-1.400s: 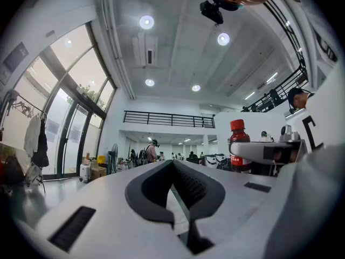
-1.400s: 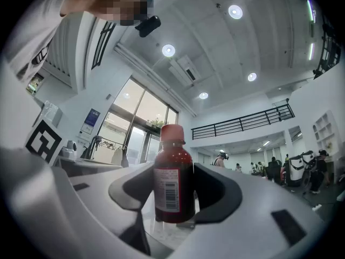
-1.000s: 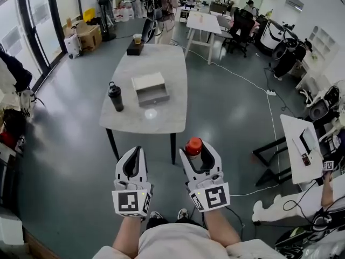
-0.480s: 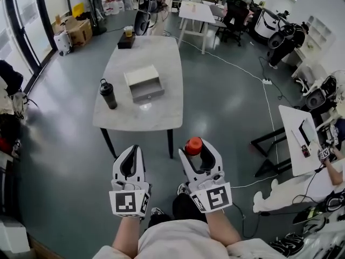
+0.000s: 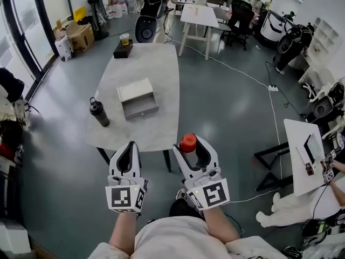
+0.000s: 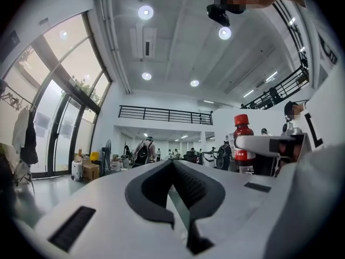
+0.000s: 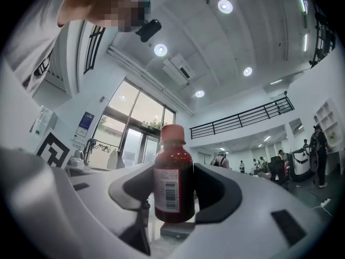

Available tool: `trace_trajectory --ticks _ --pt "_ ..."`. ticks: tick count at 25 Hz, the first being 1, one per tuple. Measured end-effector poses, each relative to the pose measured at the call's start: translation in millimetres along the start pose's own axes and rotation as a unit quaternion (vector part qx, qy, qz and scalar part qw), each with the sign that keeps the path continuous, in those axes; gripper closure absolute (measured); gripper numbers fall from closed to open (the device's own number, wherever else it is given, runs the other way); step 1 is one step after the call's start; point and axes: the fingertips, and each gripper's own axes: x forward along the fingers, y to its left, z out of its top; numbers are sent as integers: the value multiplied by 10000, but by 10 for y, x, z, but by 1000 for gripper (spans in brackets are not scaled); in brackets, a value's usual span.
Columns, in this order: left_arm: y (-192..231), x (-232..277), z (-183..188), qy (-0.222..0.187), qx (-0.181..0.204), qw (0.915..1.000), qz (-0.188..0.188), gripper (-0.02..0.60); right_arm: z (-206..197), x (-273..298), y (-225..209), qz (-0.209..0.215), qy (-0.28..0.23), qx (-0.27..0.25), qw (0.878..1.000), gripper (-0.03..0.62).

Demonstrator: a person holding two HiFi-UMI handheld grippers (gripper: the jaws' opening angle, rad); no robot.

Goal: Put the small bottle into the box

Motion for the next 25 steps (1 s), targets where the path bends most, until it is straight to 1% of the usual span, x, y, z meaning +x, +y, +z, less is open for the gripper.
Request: trace_trajectory --ticks 3,6,10,14,18,22,25 --pt "-177 386 -11 30 136 9999 59 560 -8 175 -374 151 -26 24 9999 359" --pt "-334 740 -107 151 142 9996 186 560 -109 286 -735 248 -22 109 9996 359" --pt "-386 998 -170 263 184 9988 376 560 -289 442 -1026 428 85 324 9985 359" --pt "-287 1142 -320 479 232 9968 588 560 -461 627 -1130 671 186 507 9963 359" --pt "-185 1358 -538 630 183 9949 765 560 -695 845 -1244 816 328 591 9944 359" --pt "49 1707 -731 765 -11 9932 874 560 -913 1243 -1368 933 540 630 9922 359" --pt "293 2021 -842 855 -126 9913 988 560 -1031 1629 -1393 1211 666 609 9885 359"
